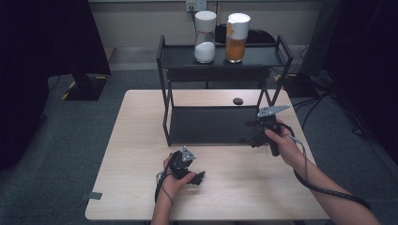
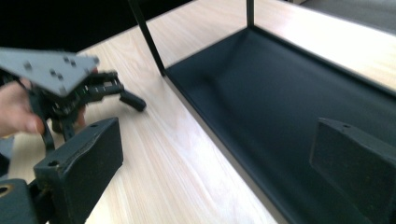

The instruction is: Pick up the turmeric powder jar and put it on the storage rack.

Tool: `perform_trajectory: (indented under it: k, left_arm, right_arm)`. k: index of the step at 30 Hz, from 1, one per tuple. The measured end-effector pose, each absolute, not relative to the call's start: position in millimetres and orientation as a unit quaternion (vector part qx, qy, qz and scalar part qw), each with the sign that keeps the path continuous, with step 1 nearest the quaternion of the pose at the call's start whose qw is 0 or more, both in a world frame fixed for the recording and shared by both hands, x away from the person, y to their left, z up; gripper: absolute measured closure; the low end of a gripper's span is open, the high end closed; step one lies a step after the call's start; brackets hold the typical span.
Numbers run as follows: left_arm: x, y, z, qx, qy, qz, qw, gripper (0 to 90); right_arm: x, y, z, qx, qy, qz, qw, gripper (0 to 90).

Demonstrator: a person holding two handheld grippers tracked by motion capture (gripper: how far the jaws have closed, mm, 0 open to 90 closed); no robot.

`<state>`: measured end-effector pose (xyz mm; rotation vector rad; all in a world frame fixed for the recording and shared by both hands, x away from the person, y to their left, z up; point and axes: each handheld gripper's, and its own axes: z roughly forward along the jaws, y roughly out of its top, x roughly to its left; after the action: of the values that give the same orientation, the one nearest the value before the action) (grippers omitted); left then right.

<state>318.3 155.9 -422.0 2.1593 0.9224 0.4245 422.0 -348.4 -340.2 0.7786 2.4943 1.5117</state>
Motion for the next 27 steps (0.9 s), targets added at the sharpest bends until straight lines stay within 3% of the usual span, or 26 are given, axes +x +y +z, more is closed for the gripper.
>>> perform_trajectory:
  k: [14,27]
  left_arm:
    - [318,156,-422,0.841,0.359,0.165,0.369,0.0]
    - [318,156,-422,0.841,0.359,0.166,0.369,0.0]
  right_arm:
    - [411,-369,-392,0.276,0.838,0.465,0.068,1.9]
    - [386,-378,-408,0.242,0.872,0.414,0.095,1.6]
